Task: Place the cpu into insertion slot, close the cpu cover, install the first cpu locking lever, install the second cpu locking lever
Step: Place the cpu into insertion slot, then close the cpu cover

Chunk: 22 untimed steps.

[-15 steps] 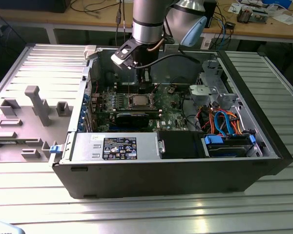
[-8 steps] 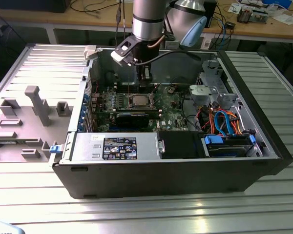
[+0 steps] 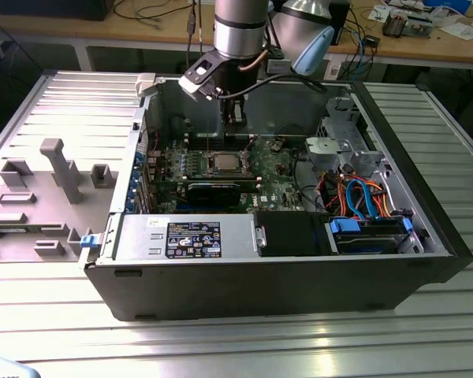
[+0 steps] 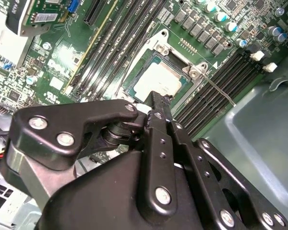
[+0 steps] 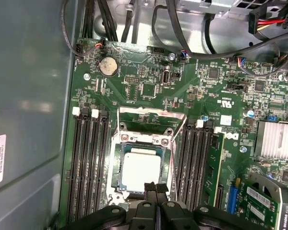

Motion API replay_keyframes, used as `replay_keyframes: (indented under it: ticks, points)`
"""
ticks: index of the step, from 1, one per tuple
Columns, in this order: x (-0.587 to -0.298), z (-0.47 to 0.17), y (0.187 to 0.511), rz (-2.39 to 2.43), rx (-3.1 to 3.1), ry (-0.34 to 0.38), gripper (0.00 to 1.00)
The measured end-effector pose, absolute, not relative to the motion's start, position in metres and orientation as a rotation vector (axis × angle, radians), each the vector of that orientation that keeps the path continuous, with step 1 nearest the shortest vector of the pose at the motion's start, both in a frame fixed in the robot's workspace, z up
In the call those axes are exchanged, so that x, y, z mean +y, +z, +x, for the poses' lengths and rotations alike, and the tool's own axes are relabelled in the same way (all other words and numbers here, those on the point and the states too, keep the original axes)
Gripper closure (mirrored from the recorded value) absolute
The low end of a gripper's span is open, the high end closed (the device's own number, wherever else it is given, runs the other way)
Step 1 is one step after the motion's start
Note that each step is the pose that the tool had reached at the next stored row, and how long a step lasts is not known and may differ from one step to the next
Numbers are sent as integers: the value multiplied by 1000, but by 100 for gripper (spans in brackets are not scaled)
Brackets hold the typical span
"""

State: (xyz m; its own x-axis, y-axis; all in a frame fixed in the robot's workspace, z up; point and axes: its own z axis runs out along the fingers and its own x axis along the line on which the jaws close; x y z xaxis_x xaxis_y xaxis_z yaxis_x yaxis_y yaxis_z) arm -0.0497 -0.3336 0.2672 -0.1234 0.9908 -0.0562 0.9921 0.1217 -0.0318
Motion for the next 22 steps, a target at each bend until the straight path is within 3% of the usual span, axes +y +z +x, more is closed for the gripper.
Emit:
replay_keyframes:
  ticks: [22]
  points:
    - [-334,-46,280,2066,2337,-95,89]
